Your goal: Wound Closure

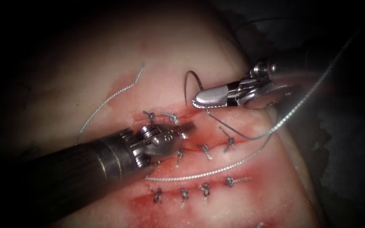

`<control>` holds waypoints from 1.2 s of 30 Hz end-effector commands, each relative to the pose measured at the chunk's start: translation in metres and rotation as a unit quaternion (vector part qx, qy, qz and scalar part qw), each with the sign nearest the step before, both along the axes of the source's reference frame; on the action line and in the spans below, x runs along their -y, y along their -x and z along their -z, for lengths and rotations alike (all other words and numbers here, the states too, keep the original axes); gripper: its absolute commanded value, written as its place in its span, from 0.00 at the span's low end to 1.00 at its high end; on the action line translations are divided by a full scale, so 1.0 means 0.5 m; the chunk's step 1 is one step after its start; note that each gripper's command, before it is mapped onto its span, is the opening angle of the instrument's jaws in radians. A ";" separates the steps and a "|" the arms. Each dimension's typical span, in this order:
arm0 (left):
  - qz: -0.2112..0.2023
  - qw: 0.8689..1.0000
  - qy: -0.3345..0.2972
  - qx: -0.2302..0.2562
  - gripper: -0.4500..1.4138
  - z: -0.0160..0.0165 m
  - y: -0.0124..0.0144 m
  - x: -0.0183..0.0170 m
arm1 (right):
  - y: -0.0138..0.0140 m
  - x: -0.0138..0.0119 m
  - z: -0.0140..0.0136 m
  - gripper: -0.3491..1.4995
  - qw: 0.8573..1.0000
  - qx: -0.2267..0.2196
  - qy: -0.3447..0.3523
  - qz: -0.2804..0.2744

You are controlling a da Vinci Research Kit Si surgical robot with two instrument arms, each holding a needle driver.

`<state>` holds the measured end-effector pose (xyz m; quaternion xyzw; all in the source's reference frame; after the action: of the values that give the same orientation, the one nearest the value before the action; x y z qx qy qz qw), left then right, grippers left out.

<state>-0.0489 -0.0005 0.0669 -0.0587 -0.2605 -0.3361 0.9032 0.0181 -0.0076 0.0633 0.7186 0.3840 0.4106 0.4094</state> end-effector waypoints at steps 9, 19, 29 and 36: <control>0.001 1.000 0.002 0.001 0.00 -0.0001 0.0011 -0.0022 | -0.0027 0.0007 -0.0020 0.00 1.000 0.001 0.000 0.003; 0.000 1.000 0.002 0.002 0.00 -0.0001 0.0011 -0.0022 | -0.0020 0.0002 -0.0019 0.00 1.000 0.000 -0.003 0.005; 0.000 1.000 0.002 0.002 0.00 -0.0001 0.0011 -0.0022 | -0.0010 -0.0003 -0.0010 0.00 1.000 -0.005 -0.007 0.006; 0.000 1.000 0.002 0.002 0.00 -0.0001 0.0011 -0.0022 | -0.0010 0.0006 -0.0022 0.00 1.000 -0.006 -0.003 0.007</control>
<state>-0.0489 -0.0005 0.0668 -0.0571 -0.2614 -0.3355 0.9032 0.0177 -0.0084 0.0641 0.7254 0.3774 0.4065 0.4076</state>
